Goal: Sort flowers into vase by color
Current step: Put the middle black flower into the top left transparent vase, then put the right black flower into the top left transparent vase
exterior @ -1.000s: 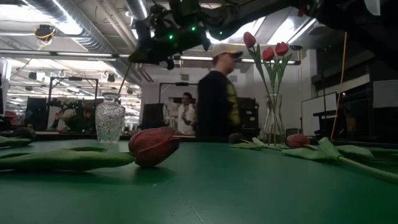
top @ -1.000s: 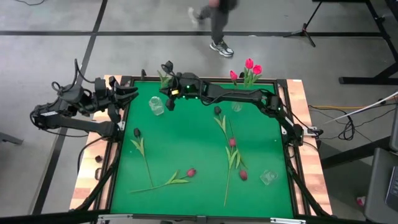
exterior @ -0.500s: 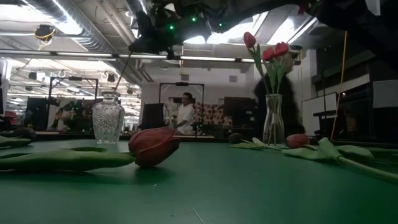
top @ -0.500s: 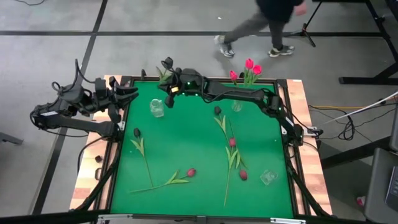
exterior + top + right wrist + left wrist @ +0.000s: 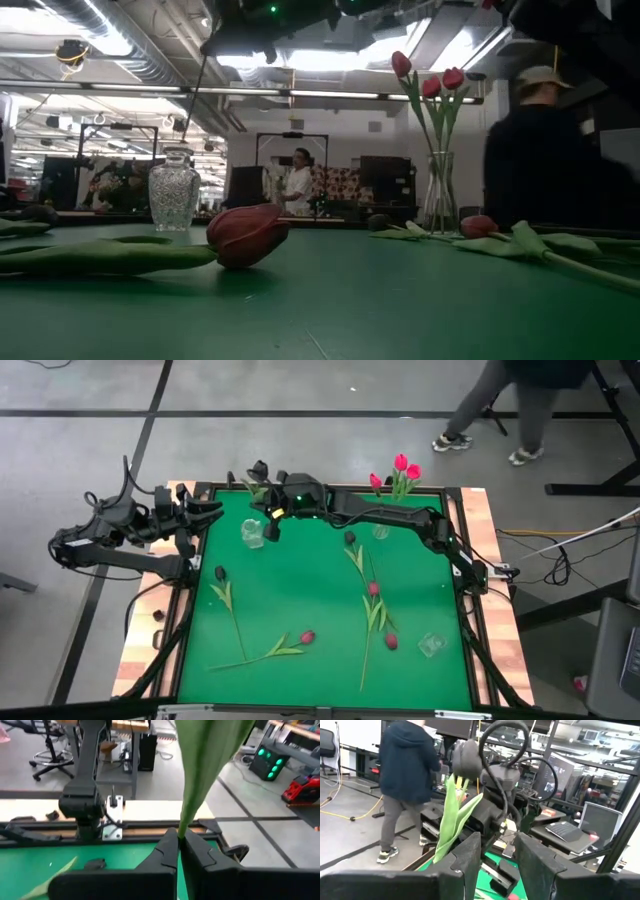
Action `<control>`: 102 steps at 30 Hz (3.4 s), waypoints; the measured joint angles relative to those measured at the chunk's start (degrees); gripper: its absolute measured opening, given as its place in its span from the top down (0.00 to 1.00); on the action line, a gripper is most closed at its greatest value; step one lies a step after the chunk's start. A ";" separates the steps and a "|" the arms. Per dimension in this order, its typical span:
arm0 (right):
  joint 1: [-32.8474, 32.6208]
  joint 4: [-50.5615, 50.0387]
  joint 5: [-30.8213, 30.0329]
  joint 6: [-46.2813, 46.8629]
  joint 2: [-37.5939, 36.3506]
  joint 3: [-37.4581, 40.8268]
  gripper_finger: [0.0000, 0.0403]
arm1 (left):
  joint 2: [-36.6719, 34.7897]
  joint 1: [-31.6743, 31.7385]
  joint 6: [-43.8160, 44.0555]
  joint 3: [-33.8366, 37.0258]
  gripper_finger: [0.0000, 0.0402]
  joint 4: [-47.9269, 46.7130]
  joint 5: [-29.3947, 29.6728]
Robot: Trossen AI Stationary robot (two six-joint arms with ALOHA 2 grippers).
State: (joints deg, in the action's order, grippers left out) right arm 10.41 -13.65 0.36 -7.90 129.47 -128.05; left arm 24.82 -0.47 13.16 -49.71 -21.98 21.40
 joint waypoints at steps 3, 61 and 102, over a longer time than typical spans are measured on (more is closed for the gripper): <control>0.04 -0.97 0.24 0.51 0.02 0.00 0.98 | 0.00 0.02 -0.01 0.00 0.70 0.00 -0.01; 4.26 -10.06 6.07 -1.71 0.17 6.78 0.36 | 0.01 0.00 1.17 0.04 0.70 -1.42 0.51; -18.06 -76.15 -20.14 21.69 -35.98 5.71 0.37 | 8.22 -3.39 6.26 10.36 0.70 0.26 0.59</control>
State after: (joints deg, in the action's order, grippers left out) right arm -7.64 -89.80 -19.78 13.78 93.49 -122.34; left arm 33.04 -3.86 19.42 -39.36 -21.72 21.99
